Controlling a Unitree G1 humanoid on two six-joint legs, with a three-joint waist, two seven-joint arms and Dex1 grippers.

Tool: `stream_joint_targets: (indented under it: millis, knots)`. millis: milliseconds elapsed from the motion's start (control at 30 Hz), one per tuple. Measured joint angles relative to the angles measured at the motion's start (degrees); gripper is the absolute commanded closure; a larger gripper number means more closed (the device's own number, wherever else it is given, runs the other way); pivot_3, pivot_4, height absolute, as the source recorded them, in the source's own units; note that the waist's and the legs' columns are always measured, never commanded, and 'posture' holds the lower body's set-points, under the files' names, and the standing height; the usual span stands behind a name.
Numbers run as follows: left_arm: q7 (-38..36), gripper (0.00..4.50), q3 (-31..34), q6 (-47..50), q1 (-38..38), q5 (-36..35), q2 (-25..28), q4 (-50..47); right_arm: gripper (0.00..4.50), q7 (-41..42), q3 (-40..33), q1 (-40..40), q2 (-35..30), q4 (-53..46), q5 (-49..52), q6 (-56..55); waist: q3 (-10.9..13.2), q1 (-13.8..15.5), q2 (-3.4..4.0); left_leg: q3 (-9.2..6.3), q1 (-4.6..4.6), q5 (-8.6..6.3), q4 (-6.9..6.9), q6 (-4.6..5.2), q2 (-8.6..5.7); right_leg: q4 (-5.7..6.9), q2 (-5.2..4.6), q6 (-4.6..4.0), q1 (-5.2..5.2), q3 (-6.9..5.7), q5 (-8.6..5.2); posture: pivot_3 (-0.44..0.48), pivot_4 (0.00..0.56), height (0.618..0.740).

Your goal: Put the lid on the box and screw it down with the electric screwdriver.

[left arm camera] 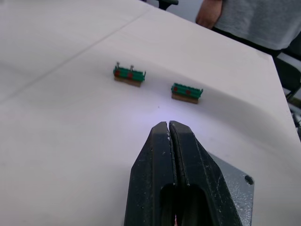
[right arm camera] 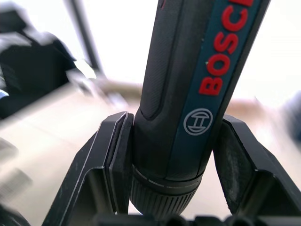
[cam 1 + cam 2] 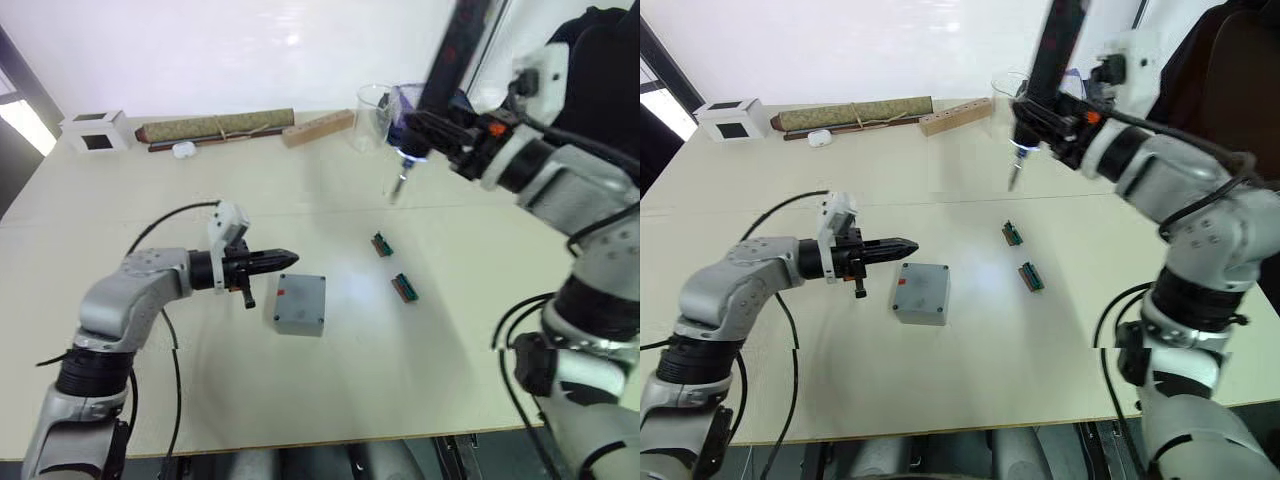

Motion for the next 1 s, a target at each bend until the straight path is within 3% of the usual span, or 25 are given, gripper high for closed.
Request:
stream_joint_targets:
  millis: [100,200,333,700,733,767,833,900,1000]
  knots:
    - [-2.59,4.50,-0.39,1.37,0.00,-2.13,3.47,-4.59,2.35,3.46,5.25,1.59,-14.43,7.66,0.67,9.93,0.18,0.33,0.00,-0.05,-0.02,0.00,-0.07,0.01,-0.07,-0.18,0.08,-0.01,0.04,-0.04,-0.02,0.000,0.150,0.740]
    - [-4.60,4.50,-2.46,0.35,0.26,-2.34,5.86,-9.96,2.35,8.48,11.07,11.03,-23.19,13.89,-0.18,10.74,0.18,0.35,0.00,-0.01,-0.02,-0.05,-0.08,0.08,-0.04,-0.47,0.22,0.01,0.17,-0.03,-0.01,0.000,0.150,0.740]
    - [-5.60,4.50,-5.43,-0.67,2.13,-2.00,6.79,-13.41,2.35,14.84,19.90,17.52,-25.19,17.96,-1.83,8.63,0.48,-1.12,0.51,0.31,0.04,-0.07,-0.03,0.14,-0.01,-0.48,0.24,0.16,0.08,0.25,0.07,0.000,0.150,0.740]
    - [-3.20,4.50,-6.62,-0.71,5.31,-1.54,6.99,-13.95,2.35,24.90,32.86,11.67,-26.55,26.57,-11.49,-3.41,0.60,-1.27,0.48,0.18,0.06,-0.07,0.49,0.13,0.01,0.05,0.37,0.19,0.13,0.25,0.07,0.000,0.150,0.740]
    - [-2.93,4.50,-6.61,-0.71,5.30,-1.54,7.02,-13.95,1.36,25.52,33.64,11.29,-26.54,27.08,-12.15,-4.10,0.60,-1.19,0.48,0.19,0.05,-0.07,0.54,0.13,0.01,0.05,0.36,0.20,0.13,0.25,0.07,0.000,0.150,0.740]
    - [-2.76,4.50,-6.61,-0.72,5.31,-1.55,7.06,-13.95,1.25,26.20,34.30,10.93,-26.53,27.64,-13.15,-5.17,0.60,-1.09,0.48,0.19,0.01,-0.07,0.63,0.14,0.00,0.06,0.35,0.20,0.14,0.25,0.07,0.000,0.150,0.740]
    - [-2.60,4.50,-6.60,-0.83,5.49,-1.54,7.17,-13.93,0.39,27.16,34.79,10.31,-26.53,28.75,-14.79,-6.66,0.60,-0.90,0.47,0.20,0.01,-0.07,0.70,0.14,-0.01,0.07,0.34,0.20,0.17,0.25,0.07,0.000,0.150,0.740]
    - [-2.13,4.50,-6.60,-1.61,6.28,-1.00,7.21,-13.84,0.02,28.00,34.97,9.76,-26.53,29.35,-16.43,-8.07,0.60,-0.71,0.47,0.19,0.02,-0.07,0.71,0.14,0.00,0.08,0.34,0.20,0.18,0.24,0.07,0.000,0.150,0.740]
    - [-1.69,4.50,-6.67,-1.96,7.24,-0.29,7.21,-13.48,0.02,28.43,34.99,9.66,-26.18,30.09,-18.17,-9.06,0.60,-0.32,0.47,0.18,0.04,-0.07,0.72,0.14,0.00,0.12,0.36,0.20,0.18,0.23,0.07,0.000,0.150,0.740]
